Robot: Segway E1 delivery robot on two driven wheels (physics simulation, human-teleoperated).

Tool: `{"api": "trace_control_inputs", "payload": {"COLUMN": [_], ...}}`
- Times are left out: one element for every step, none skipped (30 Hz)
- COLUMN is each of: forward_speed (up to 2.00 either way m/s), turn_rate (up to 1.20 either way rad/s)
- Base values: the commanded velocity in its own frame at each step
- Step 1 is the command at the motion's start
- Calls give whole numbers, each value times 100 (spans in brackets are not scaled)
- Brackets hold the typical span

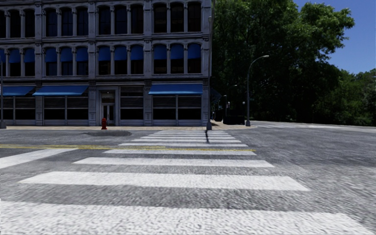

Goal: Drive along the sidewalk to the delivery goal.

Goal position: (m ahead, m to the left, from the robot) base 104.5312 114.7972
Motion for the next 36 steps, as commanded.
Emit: {"api": "trace_control_inputs", "payload": {"forward_speed": [200,200,200,200,200,200,200,200,200,200,200,200,200,200,200,200,200,200,200,200,200,200,200,200,200,200,200,200,200,200,200,200,200,200,200,200], "turn_rate": [0,0,0,0,0,0,0,0,0,0,0,0,0,0,0,0,0,0,0,0,0,0,0,0,0,0,0,0,0,0,0,0,0,0,0,0]}}
